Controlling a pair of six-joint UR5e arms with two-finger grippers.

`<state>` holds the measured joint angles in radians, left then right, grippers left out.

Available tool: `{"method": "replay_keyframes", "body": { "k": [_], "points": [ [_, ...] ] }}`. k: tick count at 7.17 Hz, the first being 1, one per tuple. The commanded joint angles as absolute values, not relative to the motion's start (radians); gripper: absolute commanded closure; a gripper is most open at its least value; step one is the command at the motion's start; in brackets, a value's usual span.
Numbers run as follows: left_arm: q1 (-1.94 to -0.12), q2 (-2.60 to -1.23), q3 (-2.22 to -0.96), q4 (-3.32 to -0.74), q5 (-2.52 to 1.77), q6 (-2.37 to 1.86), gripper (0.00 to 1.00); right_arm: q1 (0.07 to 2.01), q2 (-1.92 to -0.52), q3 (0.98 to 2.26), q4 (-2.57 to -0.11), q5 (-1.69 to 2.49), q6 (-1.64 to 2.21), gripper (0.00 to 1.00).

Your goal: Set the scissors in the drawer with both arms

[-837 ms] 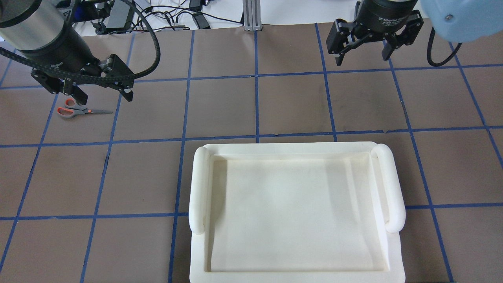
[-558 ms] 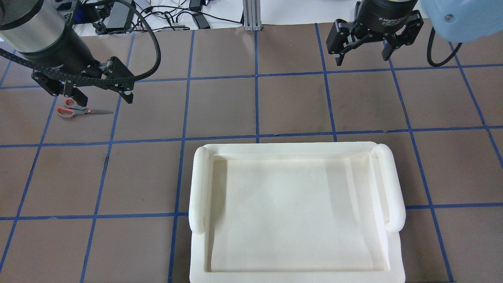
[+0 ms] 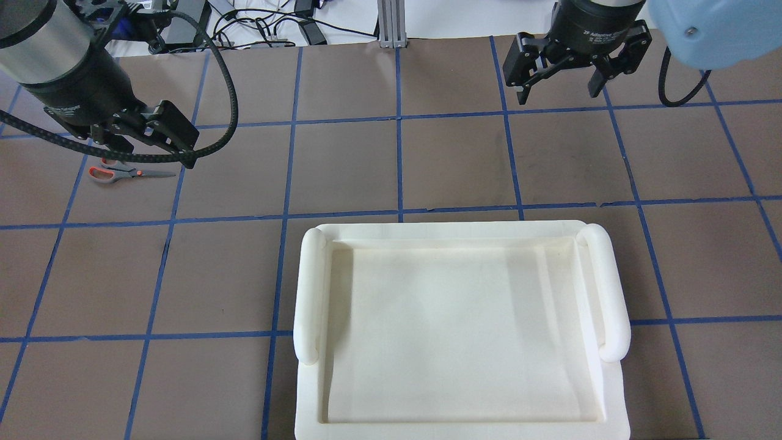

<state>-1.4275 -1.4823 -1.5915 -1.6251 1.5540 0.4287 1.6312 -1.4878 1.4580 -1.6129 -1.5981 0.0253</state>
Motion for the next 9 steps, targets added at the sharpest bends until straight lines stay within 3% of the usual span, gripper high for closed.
{"method": "replay_keyframes", "body": {
  "k": [1, 7, 9],
  "points": [
    [-1.236, -1.506, -1.595, -1.628, 1.552, 0.866, 0.05, 1.634, -1.483, 1.517, -1.7, -1.608, 0.25, 0.0],
    [-1.155, -1.863, -1.618, -1.107, 1.571, 1.98, 0.06, 1.779, -1.32, 1.517, -1.706, -1.603, 1.296, 0.0],
    [-1.114, -1.969, -1.605, -1.069, 1.574, 2.171, 0.06, 1.816, -1.266, 1.508, -1.7, -1.585, 1.484, 0.0]
  ]
}}
